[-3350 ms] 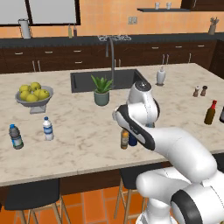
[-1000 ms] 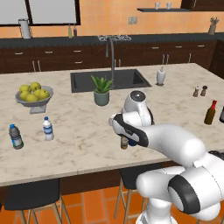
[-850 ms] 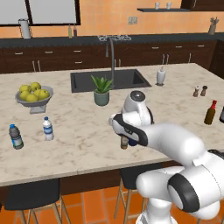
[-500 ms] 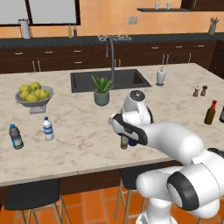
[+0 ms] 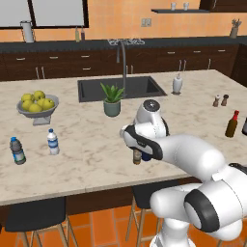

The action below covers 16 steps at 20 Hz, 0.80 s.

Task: Move the plastic bottles in the middle to the plastics group, and the glass bottles in the middle to the glass group.

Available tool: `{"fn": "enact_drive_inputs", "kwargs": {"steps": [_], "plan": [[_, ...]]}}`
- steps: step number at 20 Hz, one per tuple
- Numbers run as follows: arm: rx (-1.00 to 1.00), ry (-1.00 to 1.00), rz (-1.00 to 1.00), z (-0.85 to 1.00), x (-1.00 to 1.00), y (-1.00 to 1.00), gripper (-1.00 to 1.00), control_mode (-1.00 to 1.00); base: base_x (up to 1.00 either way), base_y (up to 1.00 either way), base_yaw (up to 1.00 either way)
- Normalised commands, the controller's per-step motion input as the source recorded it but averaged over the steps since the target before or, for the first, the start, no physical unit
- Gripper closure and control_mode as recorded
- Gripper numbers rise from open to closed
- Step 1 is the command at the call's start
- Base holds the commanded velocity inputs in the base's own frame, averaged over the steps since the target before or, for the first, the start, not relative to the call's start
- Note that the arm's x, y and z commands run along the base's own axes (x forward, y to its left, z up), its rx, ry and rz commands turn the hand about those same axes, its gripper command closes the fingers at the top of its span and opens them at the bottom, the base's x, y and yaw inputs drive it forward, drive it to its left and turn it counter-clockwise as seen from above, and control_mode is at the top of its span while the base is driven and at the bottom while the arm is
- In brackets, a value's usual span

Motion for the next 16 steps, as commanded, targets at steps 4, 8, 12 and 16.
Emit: {"fn": "enact_drive_inputs", "kwargs": {"steps": [4,8,12,16], "plan": [[0.00,0.00,0.00,0.00,0.00,0.00,1.00,-1.00,0.00,0.00,0.00],[0.00,0.00,0.00,0.00,-0.12,0.00,1.00,-1.00,0.00,0.00,0.00],[0.02,0.00,0.00,0.13,-0.59,-0.15,1.00,-1.00,0.00,0.00,0.00],[0.04,0.00,0.00,0.16,-0.76,-0.33,1.00,-1.00,0.00,0.00,0.00]]}}
